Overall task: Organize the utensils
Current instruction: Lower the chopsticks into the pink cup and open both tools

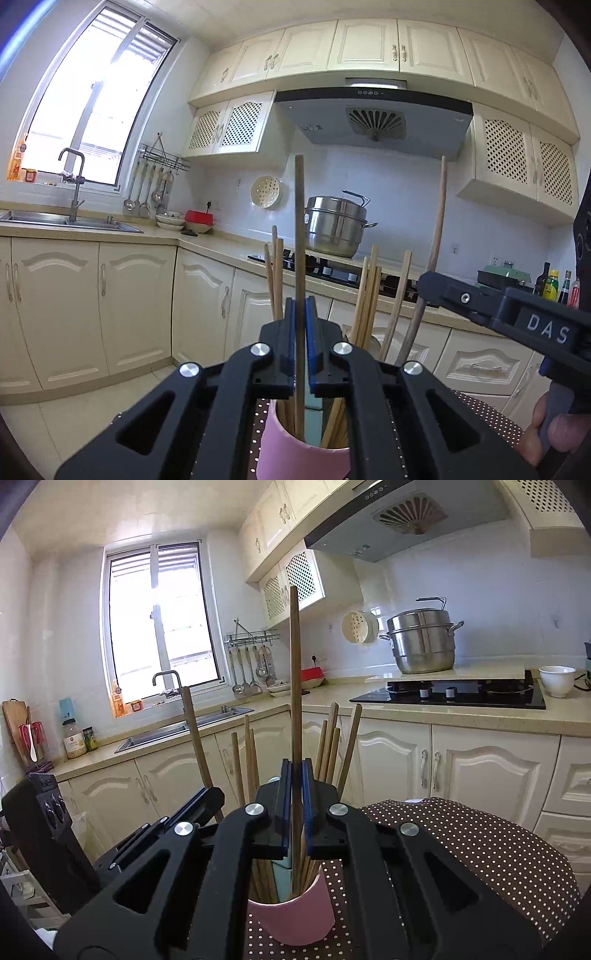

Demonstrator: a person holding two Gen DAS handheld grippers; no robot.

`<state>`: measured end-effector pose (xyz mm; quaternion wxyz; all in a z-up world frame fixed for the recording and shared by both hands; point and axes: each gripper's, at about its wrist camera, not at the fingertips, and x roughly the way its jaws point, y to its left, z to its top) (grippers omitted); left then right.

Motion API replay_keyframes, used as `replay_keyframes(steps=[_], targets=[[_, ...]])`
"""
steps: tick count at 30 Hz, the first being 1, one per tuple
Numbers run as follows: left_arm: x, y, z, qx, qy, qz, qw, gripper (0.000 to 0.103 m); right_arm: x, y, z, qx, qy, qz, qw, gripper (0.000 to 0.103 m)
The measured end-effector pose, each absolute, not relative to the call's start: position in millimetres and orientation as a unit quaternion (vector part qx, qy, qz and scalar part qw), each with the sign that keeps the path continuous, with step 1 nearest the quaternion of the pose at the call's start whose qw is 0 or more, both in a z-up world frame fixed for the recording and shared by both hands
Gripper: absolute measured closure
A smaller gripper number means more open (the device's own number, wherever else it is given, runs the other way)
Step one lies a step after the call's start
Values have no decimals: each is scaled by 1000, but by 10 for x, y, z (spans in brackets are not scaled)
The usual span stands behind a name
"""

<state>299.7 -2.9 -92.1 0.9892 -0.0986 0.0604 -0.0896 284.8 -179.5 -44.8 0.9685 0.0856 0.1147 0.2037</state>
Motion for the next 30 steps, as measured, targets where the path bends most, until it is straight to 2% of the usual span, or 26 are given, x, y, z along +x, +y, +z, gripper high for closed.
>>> replay_keyframes(steps=[10, 23, 25, 29, 30], targets=[[3010, 164, -1006, -138, 90, -109, 980, 98, 2826, -1804, -487, 83, 128, 199, 968, 97], [2886, -31, -997, -85, 123, -115, 982, 95, 2772, -1659, -522, 65, 141, 212, 965, 97], [2852, -42, -981, -79, 126, -114, 982, 79, 2765, -1642, -527, 60, 144, 211, 965, 97], [2772, -38, -941, -74, 126, -111, 983, 69, 2758, -1607, -551, 53, 152, 211, 964, 97], [2754, -31, -931, -73, 130, -107, 983, 63, 2761, -1607, -563, 53, 155, 212, 963, 97]])
